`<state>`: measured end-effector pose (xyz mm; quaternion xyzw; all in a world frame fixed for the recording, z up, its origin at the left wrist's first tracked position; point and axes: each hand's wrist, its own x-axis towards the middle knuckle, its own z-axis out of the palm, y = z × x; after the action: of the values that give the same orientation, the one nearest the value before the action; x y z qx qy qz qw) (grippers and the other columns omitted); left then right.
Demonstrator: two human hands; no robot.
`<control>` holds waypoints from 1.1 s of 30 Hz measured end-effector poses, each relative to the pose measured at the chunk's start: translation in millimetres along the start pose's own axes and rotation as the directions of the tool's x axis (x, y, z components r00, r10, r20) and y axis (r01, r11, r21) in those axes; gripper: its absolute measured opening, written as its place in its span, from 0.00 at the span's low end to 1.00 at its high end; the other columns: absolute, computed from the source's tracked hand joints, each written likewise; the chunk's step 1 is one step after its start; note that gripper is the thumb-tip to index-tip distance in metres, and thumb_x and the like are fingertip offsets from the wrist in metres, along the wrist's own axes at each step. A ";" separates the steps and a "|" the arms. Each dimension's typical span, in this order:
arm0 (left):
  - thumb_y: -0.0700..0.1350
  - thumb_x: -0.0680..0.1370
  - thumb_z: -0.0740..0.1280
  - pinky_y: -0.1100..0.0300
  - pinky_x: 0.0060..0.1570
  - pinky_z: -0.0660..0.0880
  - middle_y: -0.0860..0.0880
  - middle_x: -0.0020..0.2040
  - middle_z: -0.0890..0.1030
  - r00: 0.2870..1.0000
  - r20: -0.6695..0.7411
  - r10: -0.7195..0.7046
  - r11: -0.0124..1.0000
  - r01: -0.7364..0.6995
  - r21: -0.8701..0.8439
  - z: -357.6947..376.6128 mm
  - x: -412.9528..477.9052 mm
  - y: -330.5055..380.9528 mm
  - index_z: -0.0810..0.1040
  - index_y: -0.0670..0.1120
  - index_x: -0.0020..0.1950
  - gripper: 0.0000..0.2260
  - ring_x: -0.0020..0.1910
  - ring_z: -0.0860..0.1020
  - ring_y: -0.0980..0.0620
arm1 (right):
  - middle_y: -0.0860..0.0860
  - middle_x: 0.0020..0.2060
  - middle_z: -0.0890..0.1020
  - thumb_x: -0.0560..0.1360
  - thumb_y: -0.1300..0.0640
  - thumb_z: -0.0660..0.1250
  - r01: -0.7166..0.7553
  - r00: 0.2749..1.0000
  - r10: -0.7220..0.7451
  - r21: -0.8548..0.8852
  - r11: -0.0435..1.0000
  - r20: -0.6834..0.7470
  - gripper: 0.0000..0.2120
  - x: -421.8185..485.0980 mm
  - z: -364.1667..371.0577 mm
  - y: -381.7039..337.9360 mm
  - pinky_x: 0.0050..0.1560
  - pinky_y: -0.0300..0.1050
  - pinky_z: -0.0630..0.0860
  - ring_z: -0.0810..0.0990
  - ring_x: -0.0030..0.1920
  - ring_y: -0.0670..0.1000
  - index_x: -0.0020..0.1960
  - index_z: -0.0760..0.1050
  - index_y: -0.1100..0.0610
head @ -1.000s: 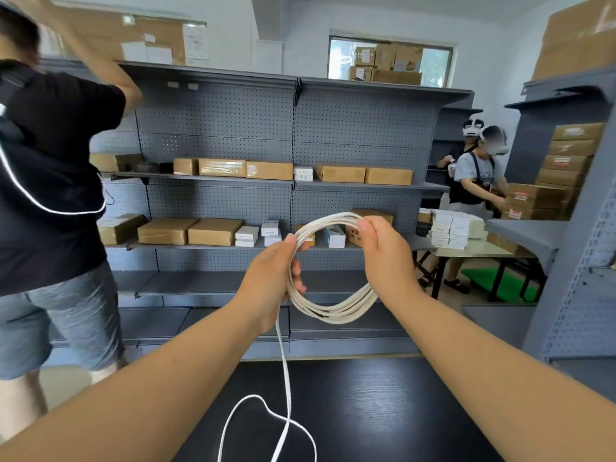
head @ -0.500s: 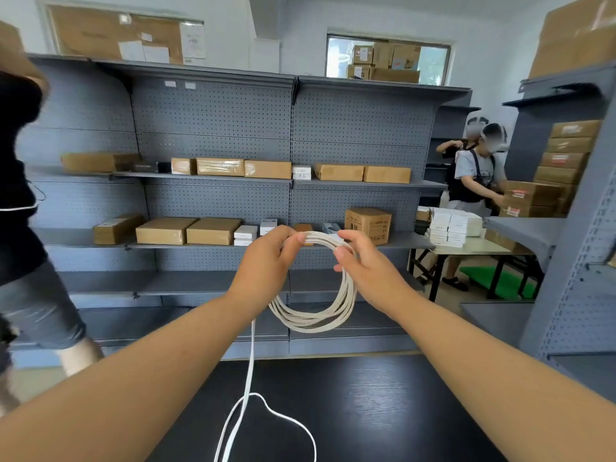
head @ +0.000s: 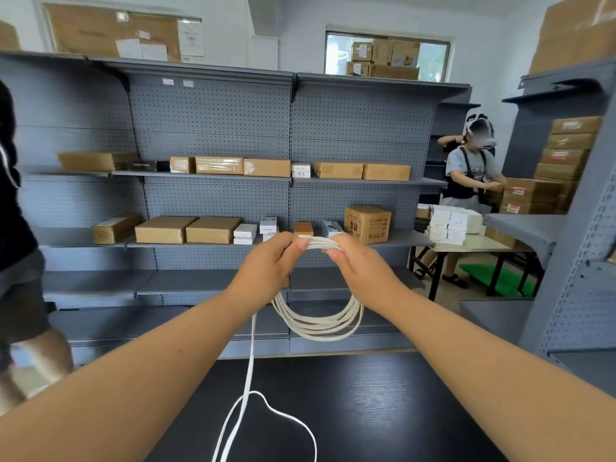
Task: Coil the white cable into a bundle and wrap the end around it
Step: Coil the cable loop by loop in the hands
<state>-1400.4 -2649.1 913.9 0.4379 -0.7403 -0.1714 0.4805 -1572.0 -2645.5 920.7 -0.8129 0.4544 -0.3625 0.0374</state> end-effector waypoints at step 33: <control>0.50 0.80 0.59 0.67 0.29 0.63 0.53 0.29 0.65 0.998 0.055 0.006 0.999 -0.008 0.037 3.7 0.5 -3.8 0.74 0.46 0.42 0.11 0.27 0.64 0.59 | 0.42 0.46 0.74 0.79 0.53 0.59 -0.146 0.982 0.109 0.255 0.956 0.155 0.14 2.4 1.0 7.2 0.57 0.51 0.74 0.75 0.49 0.48 0.64 0.66 0.49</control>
<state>-1401.9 -2652.2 909.9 0.4395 -0.7578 -0.1679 0.4521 -1575.7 -2651.8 918.4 -0.7927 0.4496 -0.3594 0.2008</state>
